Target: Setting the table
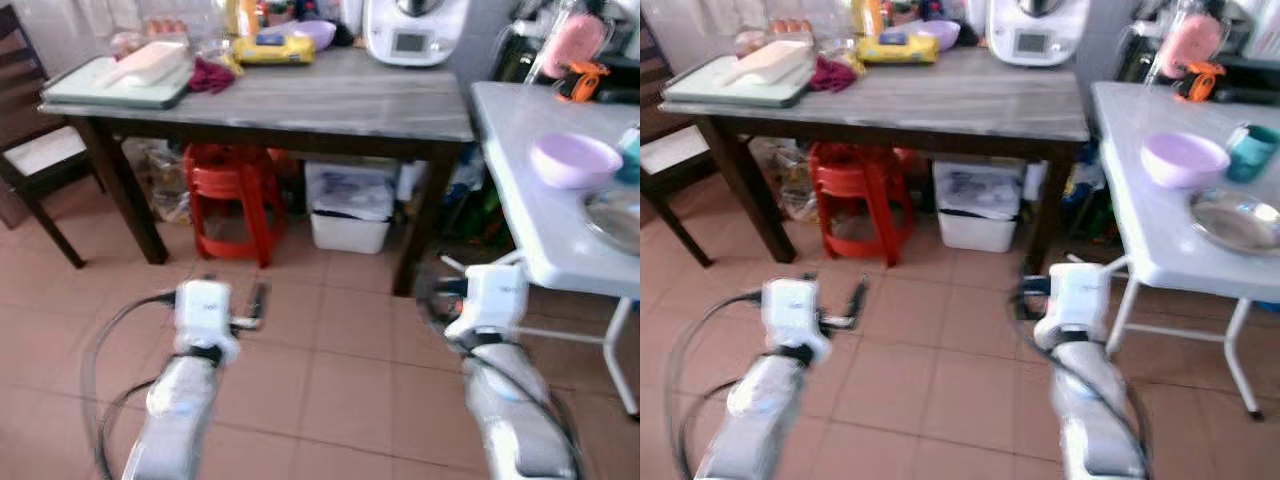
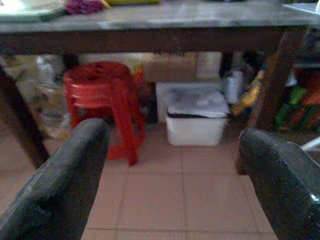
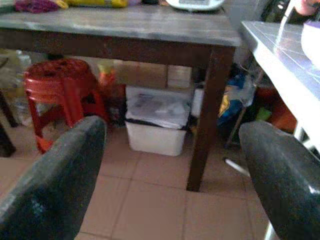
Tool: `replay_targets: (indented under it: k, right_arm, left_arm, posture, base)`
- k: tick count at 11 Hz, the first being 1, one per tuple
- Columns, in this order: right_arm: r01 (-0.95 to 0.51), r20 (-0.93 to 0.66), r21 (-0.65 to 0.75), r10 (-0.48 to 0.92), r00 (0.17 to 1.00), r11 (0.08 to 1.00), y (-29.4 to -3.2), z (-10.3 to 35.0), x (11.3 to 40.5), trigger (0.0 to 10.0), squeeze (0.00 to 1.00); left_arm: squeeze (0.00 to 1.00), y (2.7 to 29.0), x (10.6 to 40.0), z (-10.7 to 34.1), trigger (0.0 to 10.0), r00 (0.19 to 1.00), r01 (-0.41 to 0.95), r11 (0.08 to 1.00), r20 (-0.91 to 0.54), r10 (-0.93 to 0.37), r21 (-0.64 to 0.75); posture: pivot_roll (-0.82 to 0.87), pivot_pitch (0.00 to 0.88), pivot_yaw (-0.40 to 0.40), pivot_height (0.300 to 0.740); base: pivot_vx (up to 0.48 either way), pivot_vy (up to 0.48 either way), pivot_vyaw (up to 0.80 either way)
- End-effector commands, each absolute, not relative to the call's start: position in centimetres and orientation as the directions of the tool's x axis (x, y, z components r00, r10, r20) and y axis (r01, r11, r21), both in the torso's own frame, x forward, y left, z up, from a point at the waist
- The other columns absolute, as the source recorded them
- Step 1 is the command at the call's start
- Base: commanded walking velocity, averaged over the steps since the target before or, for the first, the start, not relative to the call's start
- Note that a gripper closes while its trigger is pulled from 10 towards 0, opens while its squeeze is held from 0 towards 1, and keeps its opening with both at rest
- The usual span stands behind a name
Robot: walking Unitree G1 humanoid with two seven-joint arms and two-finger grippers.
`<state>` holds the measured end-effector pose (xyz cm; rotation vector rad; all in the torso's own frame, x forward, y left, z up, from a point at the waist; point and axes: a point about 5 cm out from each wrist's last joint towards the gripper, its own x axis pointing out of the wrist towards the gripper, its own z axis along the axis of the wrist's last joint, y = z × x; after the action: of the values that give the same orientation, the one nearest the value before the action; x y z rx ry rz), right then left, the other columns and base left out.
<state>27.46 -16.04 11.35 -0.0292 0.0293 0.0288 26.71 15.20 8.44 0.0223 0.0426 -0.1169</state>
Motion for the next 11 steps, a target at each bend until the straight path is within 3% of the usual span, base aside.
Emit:
replay_targets:
  k: [1, 11]
  right_arm:
    - [-0.002, -0.024, -0.040, 0.001, 1.000, 0.999, -16.8, 11.5, 27.5, 10.0, 0.00]
    - [0.051, 0.084, -0.093, -0.043, 0.996, 0.994, -17.7, 13.6, 26.7, 10.0, 0.00]
  left_arm:
    - [0.00, 14.6, 26.8, 8.6, 10.0, 0.990, 0.133, 0.991, -0.037, -0.133, 0.011]
    - [0.00, 14.8, 27.2, 10.3, 10.0, 0.991, 0.134, 0.991, 0.013, -0.134, 0.011]
  posture:
    - [-0.04, 0.078, 0.018, 0.740]
    - [-0.03, 0.080, 0.025, 0.740]
  base:
    - [0.000, -0.307, 0.00]
    - [0.000, -0.363, 0.00]
